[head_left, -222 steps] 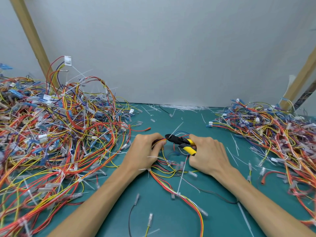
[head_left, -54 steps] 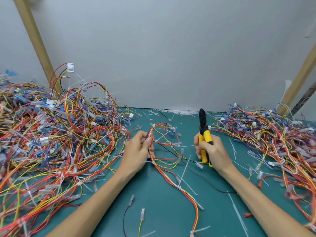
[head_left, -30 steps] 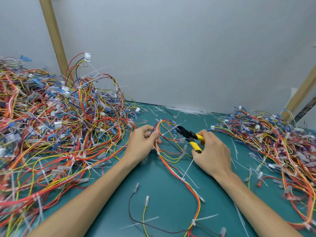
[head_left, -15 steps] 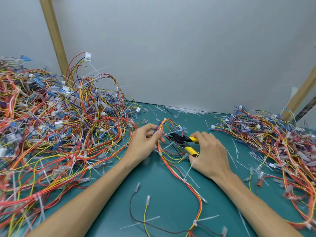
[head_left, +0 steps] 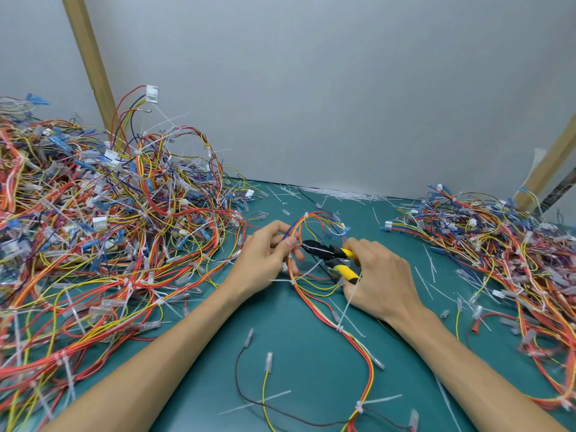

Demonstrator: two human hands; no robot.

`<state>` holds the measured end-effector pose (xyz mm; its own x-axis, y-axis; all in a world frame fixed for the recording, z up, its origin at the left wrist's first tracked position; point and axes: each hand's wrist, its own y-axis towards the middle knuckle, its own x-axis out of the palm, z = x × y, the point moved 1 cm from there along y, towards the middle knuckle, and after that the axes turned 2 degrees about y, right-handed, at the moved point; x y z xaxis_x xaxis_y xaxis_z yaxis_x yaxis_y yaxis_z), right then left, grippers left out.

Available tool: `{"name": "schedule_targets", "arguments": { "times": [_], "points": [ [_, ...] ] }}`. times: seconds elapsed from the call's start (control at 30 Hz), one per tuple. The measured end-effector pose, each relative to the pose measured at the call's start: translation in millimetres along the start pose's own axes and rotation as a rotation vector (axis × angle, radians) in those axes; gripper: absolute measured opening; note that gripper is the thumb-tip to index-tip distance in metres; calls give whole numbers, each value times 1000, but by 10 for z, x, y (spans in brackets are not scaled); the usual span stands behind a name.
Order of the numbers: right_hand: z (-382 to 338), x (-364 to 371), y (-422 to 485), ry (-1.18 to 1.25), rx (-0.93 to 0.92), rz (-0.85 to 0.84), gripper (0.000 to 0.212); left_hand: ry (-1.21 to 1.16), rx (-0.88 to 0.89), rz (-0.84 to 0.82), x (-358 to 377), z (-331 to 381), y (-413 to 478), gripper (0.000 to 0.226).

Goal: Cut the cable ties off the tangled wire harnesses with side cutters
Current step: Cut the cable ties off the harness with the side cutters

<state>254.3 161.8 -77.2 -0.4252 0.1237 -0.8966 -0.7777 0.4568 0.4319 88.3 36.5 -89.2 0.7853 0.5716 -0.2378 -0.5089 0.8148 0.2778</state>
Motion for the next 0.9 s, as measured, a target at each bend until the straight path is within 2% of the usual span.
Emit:
{"name": "schedule_targets", "arguments": {
  "times": [0.23, 0.33, 0.47, 0.57, 0.73, 0.9],
  "points": [
    [-22, -53, 5, 20, 15, 57, 25, 10, 7, -20, 3, -19, 3, 12],
    [-16, -34, 17, -7, 13, 47, 27, 8, -23, -46, -22, -25, 19, 13],
    [17, 27, 44, -50, -14, 23, 43, -22, -48, -87, -46, -41, 42, 14],
    [49, 59, 65, -36, -53, -30, 47, -57, -46, -107, -54, -55, 44, 14],
    [64, 69, 82, -13, -70, -81, 37, -84, -66, -137, -85, -57, 56, 15],
    [50, 53, 81, -13, -37, -46, 30, -63, -74, -149, -92, -50, 74, 15]
  ]
}}
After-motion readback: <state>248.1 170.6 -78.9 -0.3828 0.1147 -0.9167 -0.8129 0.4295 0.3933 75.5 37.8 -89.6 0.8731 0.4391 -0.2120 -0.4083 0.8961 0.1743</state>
